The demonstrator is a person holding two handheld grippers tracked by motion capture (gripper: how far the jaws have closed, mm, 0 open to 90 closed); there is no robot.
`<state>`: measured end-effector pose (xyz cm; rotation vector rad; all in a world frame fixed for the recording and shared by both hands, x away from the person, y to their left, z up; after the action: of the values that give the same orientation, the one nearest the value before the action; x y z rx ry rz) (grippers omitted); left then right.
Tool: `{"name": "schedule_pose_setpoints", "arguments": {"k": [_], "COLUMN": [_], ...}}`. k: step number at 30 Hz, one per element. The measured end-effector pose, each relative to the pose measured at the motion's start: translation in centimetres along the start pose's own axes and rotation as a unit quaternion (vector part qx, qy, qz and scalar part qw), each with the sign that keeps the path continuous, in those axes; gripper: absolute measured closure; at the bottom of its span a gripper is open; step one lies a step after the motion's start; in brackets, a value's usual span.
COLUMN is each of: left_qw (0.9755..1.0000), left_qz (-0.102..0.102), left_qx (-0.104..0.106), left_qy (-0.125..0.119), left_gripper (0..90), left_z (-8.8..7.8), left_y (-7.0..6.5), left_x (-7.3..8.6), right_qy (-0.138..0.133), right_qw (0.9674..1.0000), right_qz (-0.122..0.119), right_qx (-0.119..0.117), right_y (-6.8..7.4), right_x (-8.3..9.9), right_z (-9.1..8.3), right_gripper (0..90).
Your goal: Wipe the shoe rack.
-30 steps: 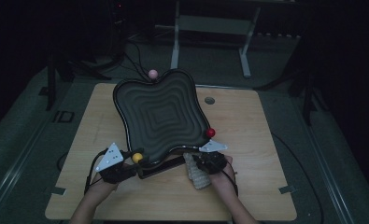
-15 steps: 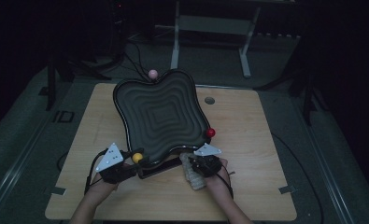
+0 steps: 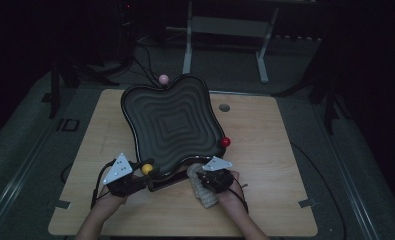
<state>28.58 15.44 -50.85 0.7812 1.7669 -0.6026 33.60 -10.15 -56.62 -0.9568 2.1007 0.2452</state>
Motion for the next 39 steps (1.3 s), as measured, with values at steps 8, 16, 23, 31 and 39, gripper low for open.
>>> {"name": "schedule_pose_setpoints", "arguments": {"k": [8, 16, 23, 31, 39], "left_qw": [1.0, 1.0, 1.0, 1.0, 1.0], "left_qz": [0.002, 0.001, 0.001, 0.0, 0.001], "left_qx": [0.002, 0.004, 0.008, 0.008, 0.009], "left_qy": [0.0, -0.004, -0.003, -0.004, -0.003], "left_gripper": [59.7, 59.7, 59.8, 59.8, 59.8], "left_z": [0.0, 0.0, 0.0, 0.0, 0.0], "left_y": [0.0, 0.0, 0.1, 0.1, 0.1], "left_x": [0.0, 0.1, 0.0, 0.1, 0.0], "right_qy": [-0.007, -0.001, 0.0, -0.01, -0.012], "right_qw": [0.9999, 0.9996, 0.9995, 0.9993, 0.9998], "right_qz": [0.008, 0.015, -0.032, -0.023, 0.007], "right_qx": [-0.001, 0.022, -0.008, -0.029, -0.013], "right_y": [0.8, -0.9, 1.7, 2.8, 2.2], "right_x": [-0.1, -0.3, -0.6, -0.3, -0.6], "right_z": [0.5, 0.2, 0.2, 0.6, 0.9], "right_gripper": [66.9, 66.5, 66.5, 66.9, 66.5]}}
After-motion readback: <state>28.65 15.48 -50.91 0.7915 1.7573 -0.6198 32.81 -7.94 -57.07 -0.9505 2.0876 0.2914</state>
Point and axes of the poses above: each handheld gripper's, and its own axes: z roughly forward along the jaws, x roughly out of its underside, y roughly to its left, the point moved 4 cm from there along z, roughly forward along the jaws, and after that the axes turned 2 degrees about x, right-handed, at the moved point
